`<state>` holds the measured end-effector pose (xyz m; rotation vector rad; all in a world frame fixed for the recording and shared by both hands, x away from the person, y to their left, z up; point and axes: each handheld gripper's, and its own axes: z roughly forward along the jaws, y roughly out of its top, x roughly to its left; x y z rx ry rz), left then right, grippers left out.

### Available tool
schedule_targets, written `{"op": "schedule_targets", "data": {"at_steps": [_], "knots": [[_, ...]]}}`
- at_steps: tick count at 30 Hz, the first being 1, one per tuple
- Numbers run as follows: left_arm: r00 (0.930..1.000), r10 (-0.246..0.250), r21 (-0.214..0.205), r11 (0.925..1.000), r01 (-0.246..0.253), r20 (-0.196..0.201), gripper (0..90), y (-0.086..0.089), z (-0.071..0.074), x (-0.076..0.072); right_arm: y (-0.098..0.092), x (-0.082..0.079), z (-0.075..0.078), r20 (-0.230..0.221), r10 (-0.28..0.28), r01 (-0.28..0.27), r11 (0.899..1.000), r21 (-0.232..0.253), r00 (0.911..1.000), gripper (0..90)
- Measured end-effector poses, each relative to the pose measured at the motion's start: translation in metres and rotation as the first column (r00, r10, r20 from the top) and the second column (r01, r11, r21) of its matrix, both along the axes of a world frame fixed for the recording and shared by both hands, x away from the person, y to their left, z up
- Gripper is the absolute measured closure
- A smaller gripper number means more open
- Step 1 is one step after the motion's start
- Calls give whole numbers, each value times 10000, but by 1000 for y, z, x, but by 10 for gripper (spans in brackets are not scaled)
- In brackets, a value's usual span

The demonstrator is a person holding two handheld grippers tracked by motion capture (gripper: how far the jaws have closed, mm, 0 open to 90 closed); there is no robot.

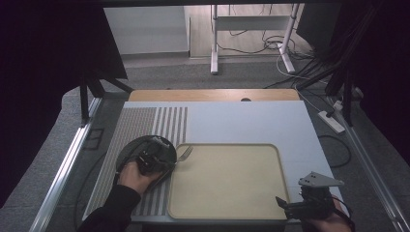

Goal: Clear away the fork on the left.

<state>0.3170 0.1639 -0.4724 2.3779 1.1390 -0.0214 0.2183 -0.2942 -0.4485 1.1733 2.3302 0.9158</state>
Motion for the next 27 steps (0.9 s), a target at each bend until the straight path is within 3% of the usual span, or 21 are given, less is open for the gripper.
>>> {"op": "schedule_targets", "data": {"at_steps": [12, 18, 27], "knots": [[9990, -389, 30, 9992, 389, -197, 856, -45, -5, -6, 1, 0, 0, 15, 89, -89, 9999, -73, 10000, 0], [9981, -604, 179, 9980, 606, -95, 856, -68, -10, -8, 1, -1, 0, 32, 125, -124, 9999, -95, 9999, 0], [9969, -746, 609, 9952, 761, -266, 852, -81, -30, -10, 1, -1, 0, 33, 199, -199, 9997, -134, 9998, 0]]}}
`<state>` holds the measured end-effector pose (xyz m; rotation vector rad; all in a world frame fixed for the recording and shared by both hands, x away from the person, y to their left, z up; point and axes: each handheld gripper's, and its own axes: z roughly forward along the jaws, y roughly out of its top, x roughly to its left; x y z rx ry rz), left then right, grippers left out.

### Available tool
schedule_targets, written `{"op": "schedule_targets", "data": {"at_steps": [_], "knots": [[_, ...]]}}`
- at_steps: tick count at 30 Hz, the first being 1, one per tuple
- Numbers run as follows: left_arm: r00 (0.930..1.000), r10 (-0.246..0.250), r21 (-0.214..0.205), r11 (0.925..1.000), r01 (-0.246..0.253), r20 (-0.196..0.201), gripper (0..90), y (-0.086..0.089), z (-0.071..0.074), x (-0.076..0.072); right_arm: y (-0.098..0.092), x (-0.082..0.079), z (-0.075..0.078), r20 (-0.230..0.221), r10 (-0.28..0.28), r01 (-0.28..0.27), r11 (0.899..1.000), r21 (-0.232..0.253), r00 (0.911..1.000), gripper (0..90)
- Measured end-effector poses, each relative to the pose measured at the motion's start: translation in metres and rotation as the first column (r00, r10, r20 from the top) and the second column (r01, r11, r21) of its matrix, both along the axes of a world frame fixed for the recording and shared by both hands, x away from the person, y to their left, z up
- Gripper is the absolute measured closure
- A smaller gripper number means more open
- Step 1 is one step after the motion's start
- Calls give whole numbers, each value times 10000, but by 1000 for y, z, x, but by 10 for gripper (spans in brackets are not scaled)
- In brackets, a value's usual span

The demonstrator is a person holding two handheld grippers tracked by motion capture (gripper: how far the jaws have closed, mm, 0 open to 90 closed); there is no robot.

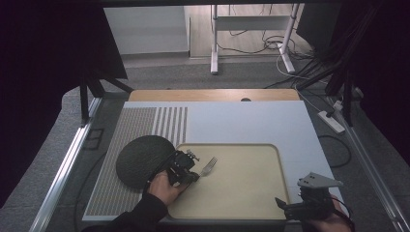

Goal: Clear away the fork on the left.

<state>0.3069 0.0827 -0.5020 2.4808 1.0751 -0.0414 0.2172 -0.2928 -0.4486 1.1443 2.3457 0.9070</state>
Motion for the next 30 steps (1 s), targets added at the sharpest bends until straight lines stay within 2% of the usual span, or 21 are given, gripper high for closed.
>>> {"op": "schedule_targets", "data": {"at_steps": [3, 5, 7, 10, 12, 14, 15, 17, 20, 24, 30], "knots": [[9999, -118, 60, 9999, 118, -85, 837, -1, -5, 0, 0, 0, 0, 1, 8, -8, 10000, -1, 10000, 0], [9999, -125, 82, 9999, 125, 47, 788, 0, -2, 0, 0, 0, 0, 1, 14, -14, 10000, -2, 10000, 0], [9992, -101, -79, 9999, 105, 382, 787, 1, 4, -2, 0, 0, 0, 2, 23, -23, 10000, -7, 10000, 0], [9971, -476, -429, 9978, 502, 591, 866, -2, 9, -6, 0, 0, 0, 0, 32, -32, 10000, -3, 10000, 0], [9969, -717, -418, 9964, 731, 323, 887, -7, 5, -6, 1, 0, 0, 11, 33, -33, 10000, -3, 10000, 0], [9968, -792, -192, 9966, 795, 134, 888, -10, -1, -5, 1, 0, 0, 14, 41, -41, 10000, -25, 10000, 0], [9972, -751, -78, 9971, 751, 67, 888, -10, -3, -4, 1, 0, 0, 13, 39, -39, 10000, -25, 10000, 0], [9985, -550, -122, 9984, 549, -79, 889, -6, -6, -1, 0, 0, 0, 17, 47, -47, 10000, -25, 10000, 0], [9999, -168, 157, 9997, 168, -12, 889, 3, -5, 3, 0, 0, 0, 12, 56, -56, 10000, -14, 10000, 0], [9986, 360, -127, 9993, -365, -396, 888, 19, -6, 10, 1, -1, 0, 9, 73, -73, 10000, -18, 10000, 0], [9950, 863, -1, 9963, -864, -496, 888, 36, -6, 14, 1, -1, 0, 31, 93, -93, 10000, -11, 10000, 0]]}}
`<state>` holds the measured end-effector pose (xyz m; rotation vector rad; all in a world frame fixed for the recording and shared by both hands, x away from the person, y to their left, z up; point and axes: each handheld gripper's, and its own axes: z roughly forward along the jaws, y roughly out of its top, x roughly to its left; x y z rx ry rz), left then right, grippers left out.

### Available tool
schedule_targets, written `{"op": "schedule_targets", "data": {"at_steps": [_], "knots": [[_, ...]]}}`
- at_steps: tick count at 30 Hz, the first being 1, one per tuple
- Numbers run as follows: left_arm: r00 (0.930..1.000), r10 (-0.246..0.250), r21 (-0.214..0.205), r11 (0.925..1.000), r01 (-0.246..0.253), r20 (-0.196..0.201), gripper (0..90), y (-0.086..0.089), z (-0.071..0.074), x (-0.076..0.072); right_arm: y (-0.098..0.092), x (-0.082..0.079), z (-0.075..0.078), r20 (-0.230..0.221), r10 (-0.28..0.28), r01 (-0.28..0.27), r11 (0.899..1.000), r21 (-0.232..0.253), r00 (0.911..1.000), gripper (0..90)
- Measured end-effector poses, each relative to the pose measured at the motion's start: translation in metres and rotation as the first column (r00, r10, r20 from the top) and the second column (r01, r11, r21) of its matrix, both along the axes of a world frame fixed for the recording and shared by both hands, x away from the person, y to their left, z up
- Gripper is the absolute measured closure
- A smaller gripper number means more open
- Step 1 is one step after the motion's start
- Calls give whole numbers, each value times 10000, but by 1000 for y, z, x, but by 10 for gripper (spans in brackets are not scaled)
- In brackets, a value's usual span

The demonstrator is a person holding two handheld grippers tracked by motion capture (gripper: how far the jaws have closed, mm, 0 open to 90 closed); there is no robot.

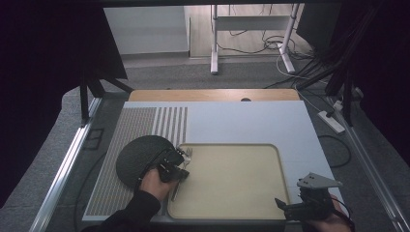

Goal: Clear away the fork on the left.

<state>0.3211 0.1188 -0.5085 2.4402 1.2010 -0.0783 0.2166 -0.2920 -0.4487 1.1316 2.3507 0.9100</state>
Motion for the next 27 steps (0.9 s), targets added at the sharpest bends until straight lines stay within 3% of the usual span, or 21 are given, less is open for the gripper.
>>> {"op": "schedule_targets", "data": {"at_steps": [7, 10, 15, 19, 21, 23, 27], "knots": [[10000, 92, 46, 9999, -92, 27, 888, 7, 0, 2, 0, 0, 0, 12, 23, -23, 10000, -15, 10000, 0], [9997, -4, -11, 10000, 4, 237, 882, 7, 2, 1, 0, 0, 0, 15, 24, -24, 10000, -12, 10000, 0], [9973, -28, -596, 9982, 72, 739, 765, 12, 11, -1, 0, 0, 0, 8, 29, -29, 10000, -15, 10000, 0], [9940, 42, -716, 9974, 37, 1095, 641, 20, 14, -2, 0, -1, 0, 10, 59, -59, 10000, 2, 10000, 0], [9916, 112, -827, 9966, -5, 1288, 621, 25, 16, -3, -1, -1, 1, 1, 71, -71, 10000, 8, 10000, 0], [9886, 78, -1155, 9933, 98, 1504, 593, 33, 18, -4, -1, -1, 1, 4, 77, -77, 10000, 6, 10000, 0], [9852, 233, -1630, 9866, 47, 1695, 428, 44, 23, -6, -1, -1, 1, -4, 84, -84, 10000, -7, 10000, 0]]}}
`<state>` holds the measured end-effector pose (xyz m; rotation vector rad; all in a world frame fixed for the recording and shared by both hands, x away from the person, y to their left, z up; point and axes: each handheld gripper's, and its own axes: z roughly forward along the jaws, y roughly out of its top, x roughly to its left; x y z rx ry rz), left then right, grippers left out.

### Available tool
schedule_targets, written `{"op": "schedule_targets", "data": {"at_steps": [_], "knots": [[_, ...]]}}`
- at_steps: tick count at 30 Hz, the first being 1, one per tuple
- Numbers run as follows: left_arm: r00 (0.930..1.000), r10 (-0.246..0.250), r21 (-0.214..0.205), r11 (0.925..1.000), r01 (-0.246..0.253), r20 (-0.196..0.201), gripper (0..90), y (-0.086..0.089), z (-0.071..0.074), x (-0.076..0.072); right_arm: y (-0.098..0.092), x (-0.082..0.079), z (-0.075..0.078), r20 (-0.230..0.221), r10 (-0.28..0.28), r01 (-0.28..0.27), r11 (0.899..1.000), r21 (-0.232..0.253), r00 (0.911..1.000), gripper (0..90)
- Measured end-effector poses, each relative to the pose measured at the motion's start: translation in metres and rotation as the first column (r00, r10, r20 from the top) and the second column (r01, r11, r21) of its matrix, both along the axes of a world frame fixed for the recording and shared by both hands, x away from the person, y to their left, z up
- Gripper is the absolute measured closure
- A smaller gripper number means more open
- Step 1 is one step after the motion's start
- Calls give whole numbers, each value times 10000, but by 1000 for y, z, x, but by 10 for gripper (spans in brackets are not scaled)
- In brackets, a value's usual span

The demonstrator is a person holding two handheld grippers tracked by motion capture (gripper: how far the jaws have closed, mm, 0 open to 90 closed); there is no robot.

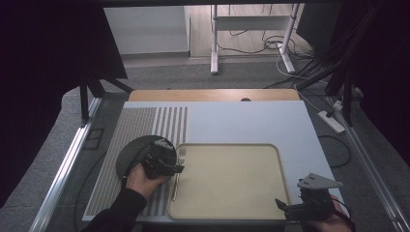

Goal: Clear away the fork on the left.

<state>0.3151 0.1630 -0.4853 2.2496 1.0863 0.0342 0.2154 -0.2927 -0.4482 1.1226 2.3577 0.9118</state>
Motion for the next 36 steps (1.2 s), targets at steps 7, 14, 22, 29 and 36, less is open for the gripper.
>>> {"op": "schedule_targets", "data": {"at_steps": [7, 14, 22, 29, 36], "knots": [[9995, 311, -497, 9983, -305, 99, 186, 14, 6, -4, 0, 0, 0, 7, -4, 4, 10000, -21, 10000, 0], [9994, 260, -572, 9981, -248, 211, 35, 22, 5, -12, 0, 0, 0, -4, -1, 1, 10000, -15, 10000, 0], [9978, 366, -772, 9965, -323, 546, 11, 30, 8, -21, 0, 0, 0, -4, 1, -1, 10000, -11, 10000, 0], [9956, 549, -878, 9950, -481, 764, 0, 37, 11, -28, 0, 0, 0, -6, 15, -16, 10000, -27, 10000, 0], [9940, 712, -1014, 9929, -626, 830, 6, 47, 11, -36, 0, 0, 0, -14, 23, -23, 10000, -29, 10000, 0]]}}
